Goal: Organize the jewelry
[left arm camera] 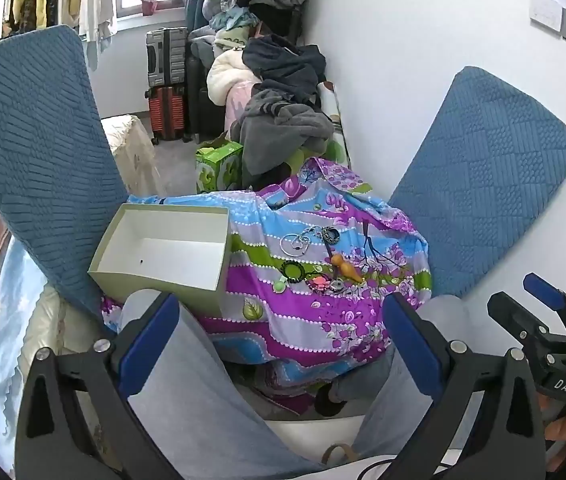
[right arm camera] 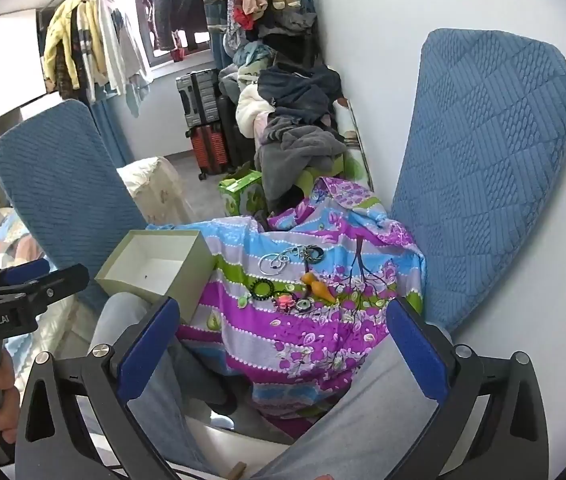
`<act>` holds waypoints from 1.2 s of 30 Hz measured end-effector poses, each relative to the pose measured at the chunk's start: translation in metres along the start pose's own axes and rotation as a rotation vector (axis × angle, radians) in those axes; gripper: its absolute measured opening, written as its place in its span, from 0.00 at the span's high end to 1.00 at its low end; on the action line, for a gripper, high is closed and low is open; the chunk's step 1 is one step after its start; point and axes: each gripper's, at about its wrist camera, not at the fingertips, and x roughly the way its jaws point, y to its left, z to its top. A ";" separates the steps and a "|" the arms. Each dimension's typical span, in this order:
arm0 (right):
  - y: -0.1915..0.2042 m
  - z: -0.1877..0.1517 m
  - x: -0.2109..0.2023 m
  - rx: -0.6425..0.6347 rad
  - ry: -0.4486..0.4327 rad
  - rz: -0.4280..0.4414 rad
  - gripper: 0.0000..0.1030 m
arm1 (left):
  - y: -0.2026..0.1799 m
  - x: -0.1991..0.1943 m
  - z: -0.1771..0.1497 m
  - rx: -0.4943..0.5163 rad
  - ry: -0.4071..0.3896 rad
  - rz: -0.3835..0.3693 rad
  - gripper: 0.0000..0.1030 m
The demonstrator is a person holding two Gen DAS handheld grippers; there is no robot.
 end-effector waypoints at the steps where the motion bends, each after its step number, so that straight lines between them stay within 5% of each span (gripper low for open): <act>1: -0.001 -0.001 0.001 -0.002 -0.001 0.000 0.00 | 0.001 0.000 0.000 -0.002 -0.001 0.000 0.02; 36: -0.002 -0.010 0.003 -0.004 -0.008 -0.022 0.00 | -0.013 0.004 -0.007 0.015 0.021 0.033 0.02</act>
